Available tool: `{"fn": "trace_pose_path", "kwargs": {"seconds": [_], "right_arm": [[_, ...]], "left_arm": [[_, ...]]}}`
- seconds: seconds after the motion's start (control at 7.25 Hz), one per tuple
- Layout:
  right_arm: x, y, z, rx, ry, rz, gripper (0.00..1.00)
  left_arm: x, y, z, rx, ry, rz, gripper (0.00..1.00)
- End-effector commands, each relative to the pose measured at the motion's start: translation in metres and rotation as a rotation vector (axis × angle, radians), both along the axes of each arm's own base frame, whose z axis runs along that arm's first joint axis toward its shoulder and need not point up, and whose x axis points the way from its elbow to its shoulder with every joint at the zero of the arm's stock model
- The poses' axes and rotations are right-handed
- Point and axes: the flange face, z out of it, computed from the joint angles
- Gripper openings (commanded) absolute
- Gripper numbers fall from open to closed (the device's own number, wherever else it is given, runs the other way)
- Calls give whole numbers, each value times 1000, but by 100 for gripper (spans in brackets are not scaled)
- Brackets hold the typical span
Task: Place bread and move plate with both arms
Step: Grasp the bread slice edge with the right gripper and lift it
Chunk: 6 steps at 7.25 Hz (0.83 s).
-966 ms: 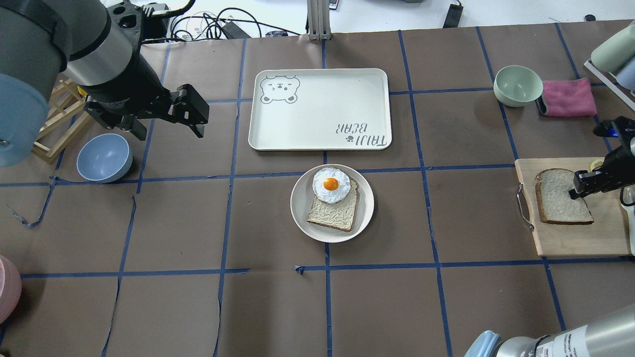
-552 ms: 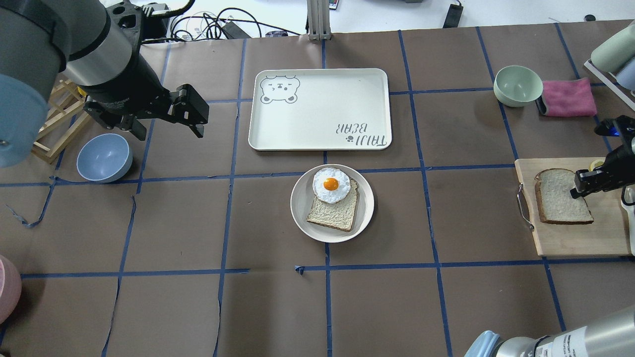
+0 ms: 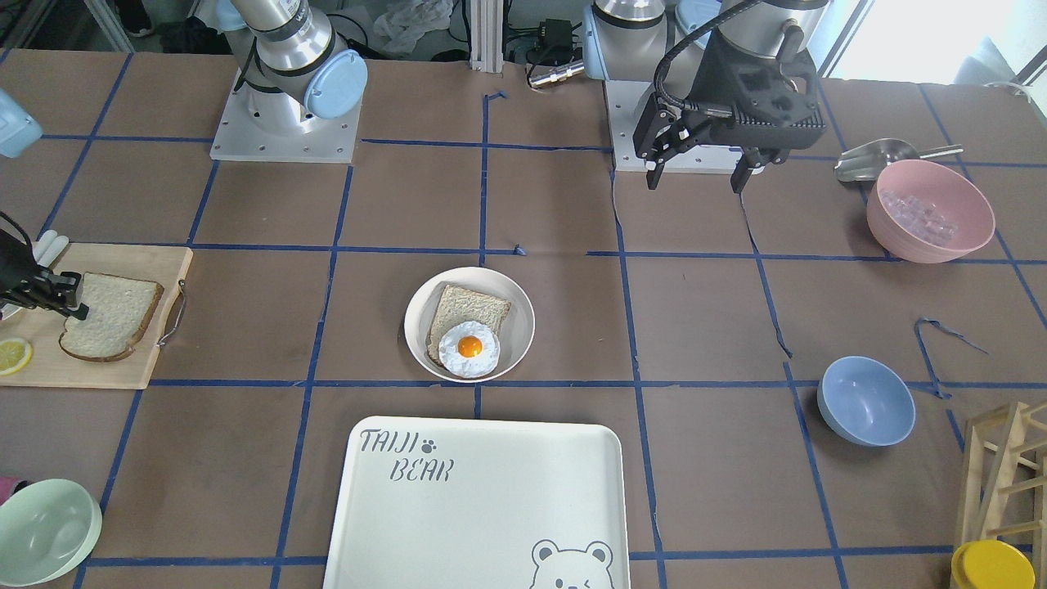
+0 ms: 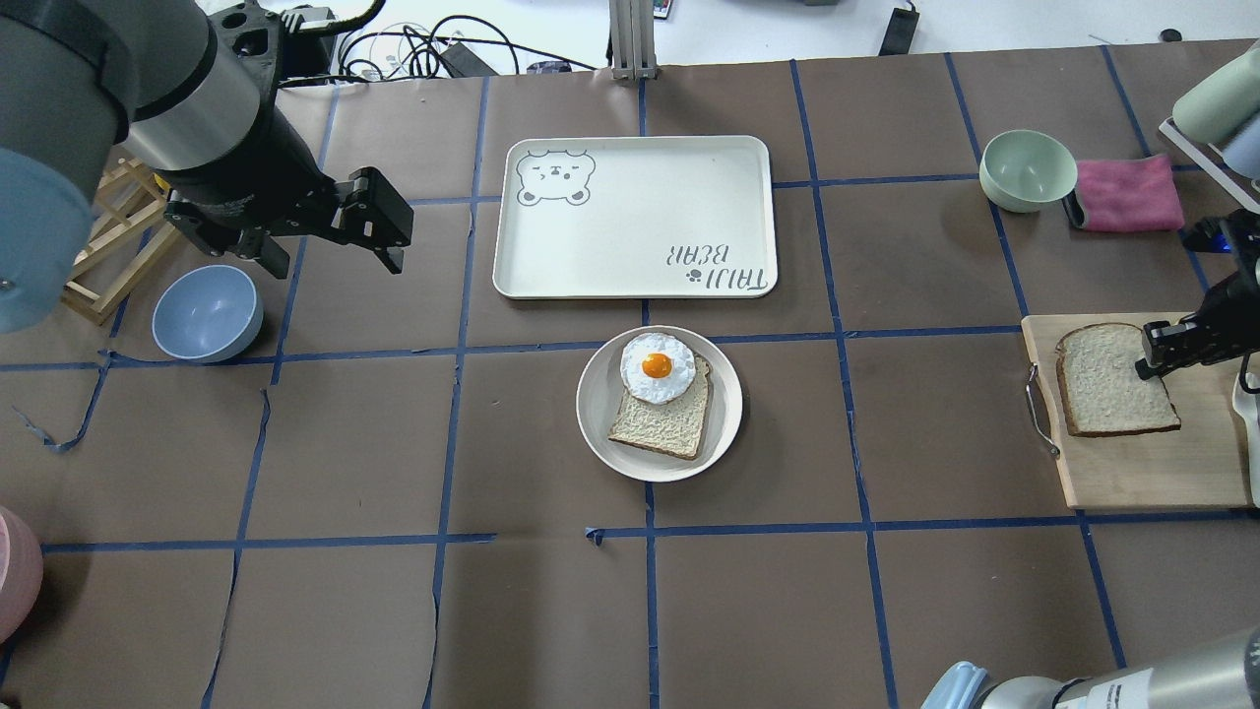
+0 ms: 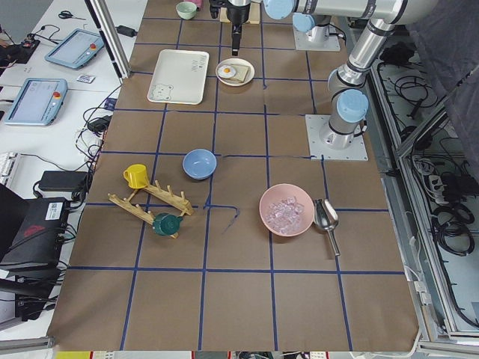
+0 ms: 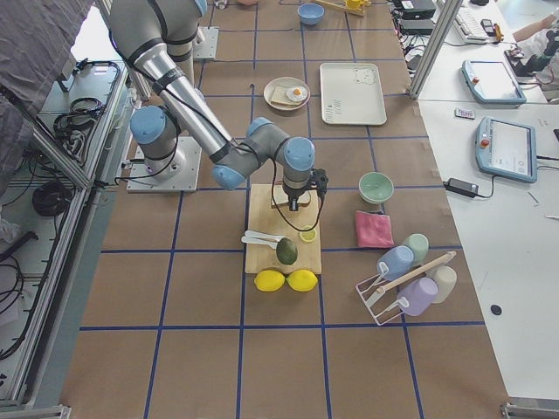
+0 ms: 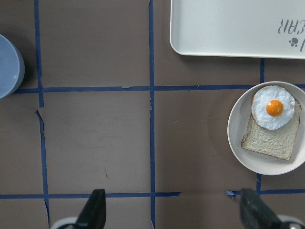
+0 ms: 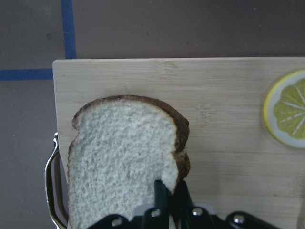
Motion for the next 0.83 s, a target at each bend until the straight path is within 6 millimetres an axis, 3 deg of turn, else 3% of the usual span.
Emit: {"fn": "trace_pose_path", "kwargs": {"seconds": [0.0,0.28,0.41,0.55,0.69], "right_arm": [[21,-4,30,-5,-2,21,0],[42,-36,77,5,-12,33,0],[72,-57,104,-14,-34,51,0],[123,-77,122,-40,-75,62,0],[198,-89,128,-57,-168,40,0]], "left_arm": [[0,0,1,-2,0,0,100],[2,-1,2,-4,0,1,100],[2,-1,2,-4,0,1,100],[3,-1,2,-4,0,3,100],[3,-1,2,-4,0,3,100]]}}
